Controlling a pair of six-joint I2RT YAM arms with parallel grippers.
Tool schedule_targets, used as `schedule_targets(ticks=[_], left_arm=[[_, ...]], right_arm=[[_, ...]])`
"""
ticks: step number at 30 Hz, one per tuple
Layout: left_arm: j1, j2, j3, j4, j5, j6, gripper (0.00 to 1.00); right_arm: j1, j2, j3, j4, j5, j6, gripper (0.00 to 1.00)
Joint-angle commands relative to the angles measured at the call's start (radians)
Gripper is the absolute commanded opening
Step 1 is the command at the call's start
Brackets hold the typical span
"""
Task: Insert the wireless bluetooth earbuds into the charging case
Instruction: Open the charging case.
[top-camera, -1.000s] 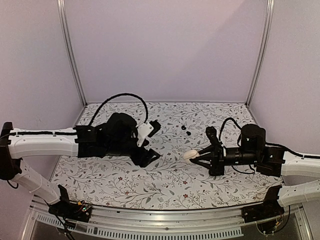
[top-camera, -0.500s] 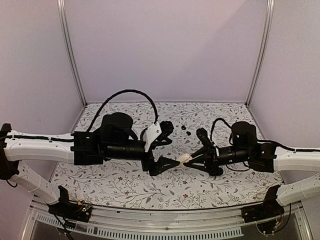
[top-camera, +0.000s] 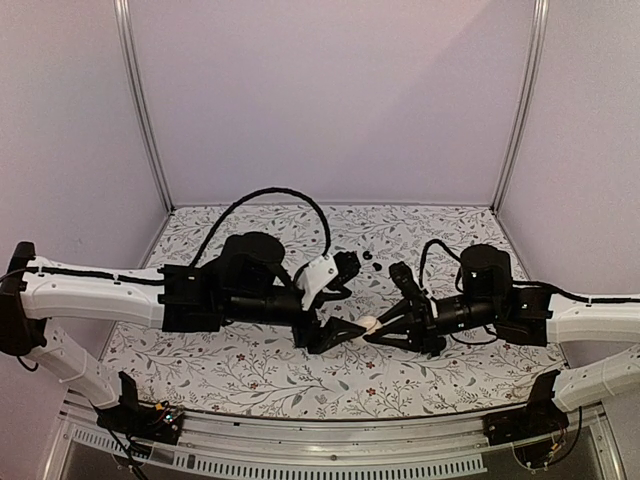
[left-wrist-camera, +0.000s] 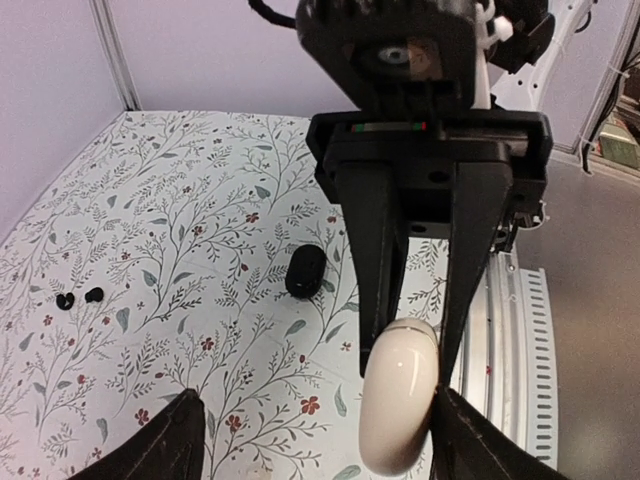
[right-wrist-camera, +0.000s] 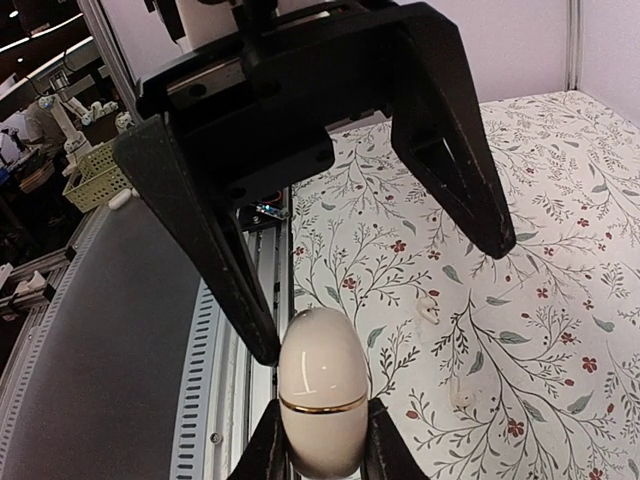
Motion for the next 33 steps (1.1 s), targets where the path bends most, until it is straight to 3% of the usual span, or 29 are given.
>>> schedule_targets(ticks=[1, 11, 19, 22, 33], left_arm=[[0.025, -0.021, 0.013, -0.025, -0.061, -0.002, 0.76], [0.075, -0.072, -0.01, -0.067, -0.096, -0.008, 0.75], [0.029, -0.158, -0.094, 0.035, 0.064, 0.08, 0.79], [0.026, -0.138, -0.081, 0.037, 0.128, 0.075, 0.79], [0.009, -0.015, 0.016, -0.02, 0.098, 0.076, 0.75]], right_arm=[[0.009, -0.031, 0.011, 0.037, -0.057, -0.008, 0.0], [0.01, -0.033, 0.004, 0.042, -0.082, -0.039, 0.0], [0.011, -0.022, 0.013, 0.025, -0.005, -0.028, 0.0], [0.01, -0.01, 0.019, 0.021, -0.002, -0.029, 0.0], [0.01, 0.01, 0.038, 0.016, 0.013, -0.023, 0.0]])
